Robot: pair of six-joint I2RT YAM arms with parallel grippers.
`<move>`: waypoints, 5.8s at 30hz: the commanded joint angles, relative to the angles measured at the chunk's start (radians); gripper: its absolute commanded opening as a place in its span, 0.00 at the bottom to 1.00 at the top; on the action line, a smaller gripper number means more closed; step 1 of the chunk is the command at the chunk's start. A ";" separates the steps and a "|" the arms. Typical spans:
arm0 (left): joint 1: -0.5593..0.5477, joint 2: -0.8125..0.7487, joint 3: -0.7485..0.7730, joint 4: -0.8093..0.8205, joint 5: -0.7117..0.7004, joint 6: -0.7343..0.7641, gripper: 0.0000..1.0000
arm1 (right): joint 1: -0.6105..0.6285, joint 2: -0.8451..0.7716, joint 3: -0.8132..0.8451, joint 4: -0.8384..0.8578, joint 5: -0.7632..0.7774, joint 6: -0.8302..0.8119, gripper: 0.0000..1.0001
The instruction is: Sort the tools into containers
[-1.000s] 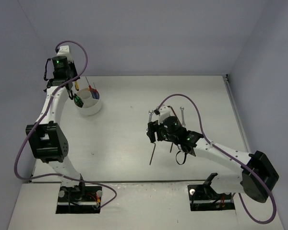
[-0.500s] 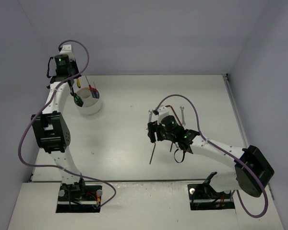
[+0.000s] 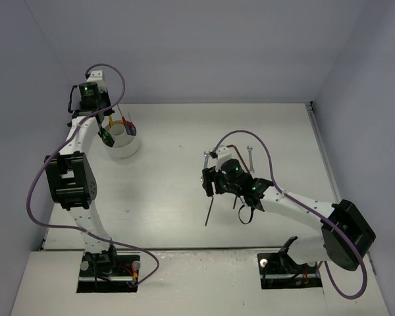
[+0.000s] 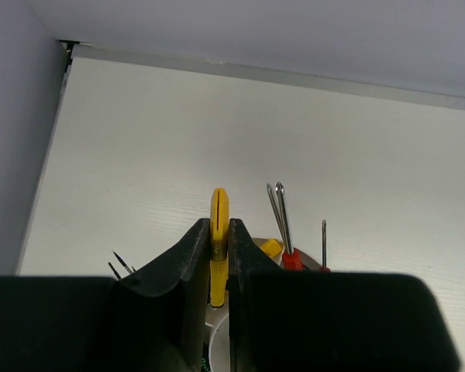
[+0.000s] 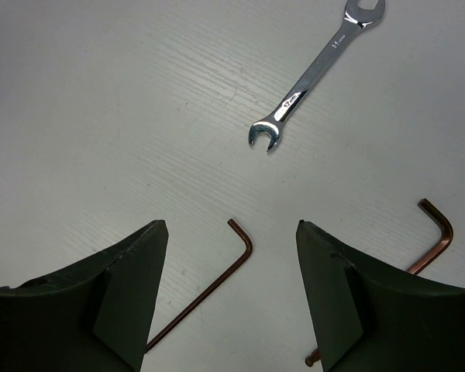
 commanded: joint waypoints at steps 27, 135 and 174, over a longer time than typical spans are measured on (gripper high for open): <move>-0.049 -0.249 -0.104 0.028 -0.013 0.018 0.53 | -0.015 -0.094 0.001 0.063 0.028 0.014 0.65; -0.689 0.049 -0.275 -0.648 -0.084 -0.317 0.24 | -0.385 -0.127 -0.083 -0.124 0.026 0.189 0.54; -0.340 -0.349 -0.248 -0.141 -0.013 0.334 0.00 | -0.385 -0.104 -0.071 -0.114 -0.003 0.173 0.52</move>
